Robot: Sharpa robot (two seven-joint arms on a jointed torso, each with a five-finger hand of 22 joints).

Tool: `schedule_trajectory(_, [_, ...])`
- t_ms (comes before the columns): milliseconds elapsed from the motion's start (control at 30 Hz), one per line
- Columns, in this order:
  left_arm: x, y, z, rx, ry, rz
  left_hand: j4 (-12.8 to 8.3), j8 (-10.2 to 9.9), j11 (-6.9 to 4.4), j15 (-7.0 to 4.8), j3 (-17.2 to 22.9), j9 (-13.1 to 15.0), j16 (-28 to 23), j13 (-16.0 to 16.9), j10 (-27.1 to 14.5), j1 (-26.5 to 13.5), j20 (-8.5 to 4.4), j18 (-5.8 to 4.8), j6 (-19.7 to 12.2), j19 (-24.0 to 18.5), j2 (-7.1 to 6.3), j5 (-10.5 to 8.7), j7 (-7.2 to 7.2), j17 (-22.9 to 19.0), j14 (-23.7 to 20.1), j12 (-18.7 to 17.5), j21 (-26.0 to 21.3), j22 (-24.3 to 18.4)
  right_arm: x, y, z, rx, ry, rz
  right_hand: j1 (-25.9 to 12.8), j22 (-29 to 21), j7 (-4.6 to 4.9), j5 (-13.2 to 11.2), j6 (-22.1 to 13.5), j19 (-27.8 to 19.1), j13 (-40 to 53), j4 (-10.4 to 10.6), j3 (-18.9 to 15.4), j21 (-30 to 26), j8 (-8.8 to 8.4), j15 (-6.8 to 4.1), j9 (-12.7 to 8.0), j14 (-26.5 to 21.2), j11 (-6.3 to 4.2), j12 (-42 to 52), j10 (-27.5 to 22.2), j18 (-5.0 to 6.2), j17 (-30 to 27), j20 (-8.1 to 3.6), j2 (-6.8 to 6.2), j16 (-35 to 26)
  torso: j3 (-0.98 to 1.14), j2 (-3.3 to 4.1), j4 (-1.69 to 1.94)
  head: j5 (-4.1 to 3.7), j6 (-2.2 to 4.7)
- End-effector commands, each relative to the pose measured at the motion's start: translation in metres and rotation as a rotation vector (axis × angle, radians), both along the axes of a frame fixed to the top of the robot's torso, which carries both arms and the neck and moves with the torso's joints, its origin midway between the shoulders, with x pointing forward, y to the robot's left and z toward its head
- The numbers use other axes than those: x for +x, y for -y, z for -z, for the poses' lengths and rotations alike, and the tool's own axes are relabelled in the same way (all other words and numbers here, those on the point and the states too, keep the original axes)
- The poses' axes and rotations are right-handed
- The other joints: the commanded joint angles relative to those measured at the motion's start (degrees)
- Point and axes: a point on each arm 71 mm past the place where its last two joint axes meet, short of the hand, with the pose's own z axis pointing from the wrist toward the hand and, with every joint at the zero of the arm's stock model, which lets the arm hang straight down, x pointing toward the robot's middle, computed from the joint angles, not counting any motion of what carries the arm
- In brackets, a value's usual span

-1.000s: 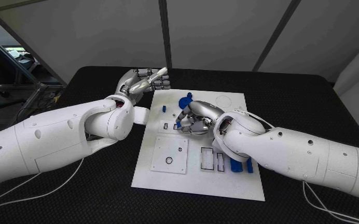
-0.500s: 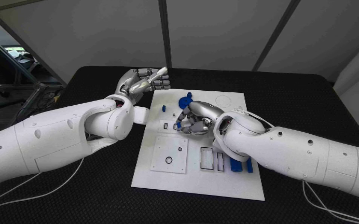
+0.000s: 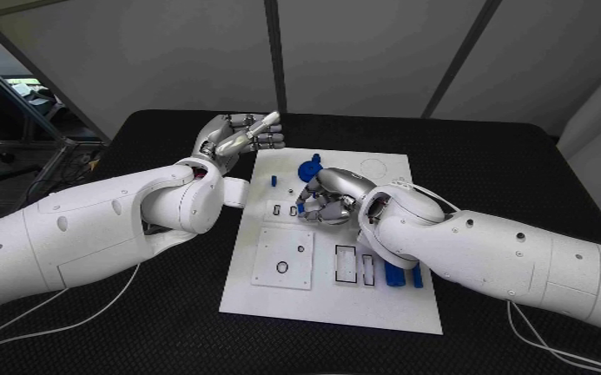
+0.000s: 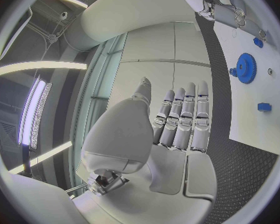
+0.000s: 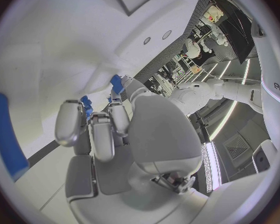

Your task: Assemble the parts on the task board

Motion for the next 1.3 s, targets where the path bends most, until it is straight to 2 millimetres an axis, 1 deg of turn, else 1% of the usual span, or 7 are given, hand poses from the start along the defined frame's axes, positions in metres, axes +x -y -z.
schedule_trajectory(33, [0.0,0.0012,-0.0014,-0.003,0.008,0.01,-0.03,-0.38,0.25,0.2,-0.48,-0.07,-0.2,-0.08,-0.13,-0.17,-0.05,-0.82,-0.05,-0.41,0.29,0.3,0.48,0.08,0.19,-0.25,0.04,-0.07,0.0007,0.0029,0.0038,-0.038,-0.012,0.01,0.16,0.07,-0.08,0.3,0.6,0.52,-0.07,-0.18,0.36,0.32,0.07,-0.37,0.47,5.14,0.12,-0.28,-0.51,-0.65,11.14,0.06,0.4,-0.32,0.0,0.0,0.03,-0.08,-0.1])
schedule_trajectory(633, [0.0002,0.0015,-0.0013,-0.004,0.007,0.01,-0.03,-0.38,0.25,0.2,-0.48,-0.07,-0.2,-0.08,-0.13,-0.17,-0.05,-0.82,-0.05,-0.41,0.29,0.3,0.48,0.08,0.19,-0.25,0.04,-0.07,-0.0007,0.0014,0.0042,-0.053,-0.013,0.002,-0.19,-0.04,0.09,0.26,0.21,0.45,-0.25,-0.37,0.54,0.25,-0.23,-0.28,0.44,5.11,0.25,-0.56,-0.72,-0.63,11.01,0.11,-0.17,-0.39,-0.04,0.0,0.03,-0.34,-0.18])
schedule_trajectory(733, [0.0002,0.0015,-0.0013,-0.004,0.007,0.01,-0.03,-0.38,0.25,0.2,-0.48,-0.07,-0.2,-0.08,-0.13,-0.17,-0.05,-0.82,-0.05,-0.41,0.29,0.3,0.48,0.08,0.19,-0.25,0.04,-0.07,-0.0007,0.0013,0.0044,-0.059,-0.012,0.002,-0.34,-0.03,0.15,0.21,0.1,0.45,-0.32,-0.43,0.57,0.25,-0.32,-0.24,0.43,5.09,0.3,-0.66,-0.8,-0.63,10.93,0.14,-0.42,-0.44,-0.01,0.01,0.02,-0.4,-0.21])
schedule_trajectory(833, [0.0001,0.0014,-0.0013,-0.003,0.007,0.01,-0.09,-0.5,0.3,0.24,-0.63,-0.07,-0.33,-0.1,-0.17,-0.2,-0.02,-0.84,-0.08,-0.47,0.28,0.3,0.55,0.07,0.13,-0.38,0.01,-0.1,-0.0006,0.0014,0.0047,-0.066,-0.011,0.003,-0.48,-0.07,0.22,0.18,-0.03,0.43,-0.42,-0.47,0.61,0.22,-0.43,-0.2,0.41,5.08,0.36,-0.79,-0.9,-0.62,10.89,0.17,-0.62,-0.46,-0.04,0.01,0.0,-0.44,-0.21])
schedule_trajectory(1100, [0.0002,0.0017,-0.0012,-0.004,0.007,0.011,-0.09,-0.5,0.3,0.24,-0.63,-0.07,-0.33,-0.1,-0.17,-0.2,-0.02,-0.84,-0.08,-0.47,0.28,0.3,0.55,0.07,0.13,-0.38,0.01,-0.1,-0.001,0.0003,0.0048,-0.071,-0.011,0.0,-1.35,-0.35,0.85,-0.28,-1.53,0.22,-1.99,-0.44,1.01,0.02,-1.46,0.18,0.14,4.97,0.85,-2.68,-2.18,-0.58,10.44,0.46,-1.37,-0.72,-0.02,0.03,0.04,-0.54,-0.28])
schedule_trajectory(1200, [0.0003,0.002,-0.001,-0.004,0.005,0.012,-0.1,-0.53,0.32,0.25,-0.65,-0.07,-0.35,-0.1,-0.18,-0.2,-0.02,-0.84,-0.09,-0.48,0.3,0.3,0.57,0.07,0.13,-0.41,0.01,-0.1,-0.0009,0.0,0.0046,-0.068,-0.008,-0.001,-2.07,-0.7,1.35,-0.35,-2.78,-0.01,-2.68,-0.3,0.95,-0.2,-2.24,0.5,-0.1,4.86,1.26,-3.53,-2.8,-0.52,9.98,0.7,-2.12,-0.97,-0.04,0.02,0.08,-0.65,-0.24])
schedule_trajectory(1300, [0.0004,0.002,-0.0009,-0.004,0.003,0.012,-0.12,-0.64,0.38,0.28,-0.73,-0.09,-0.41,-0.12,-0.25,-0.23,0.0,-0.84,-0.19,-0.51,0.32,0.3,0.69,0.07,0.12,-0.51,0.0,-0.11,-0.0008,-0.0004,0.0044,-0.066,-0.006,-0.001,-2.45,-0.79,1.59,-0.56,-3.42,-0.08,-3.04,-0.24,0.93,-0.28,-2.61,0.7,-0.2,4.82,1.49,-3.94,-3.12,-0.5,9.85,0.9,-2.58,-1.06,-0.02,0.0,0.01,-0.62,-0.28])
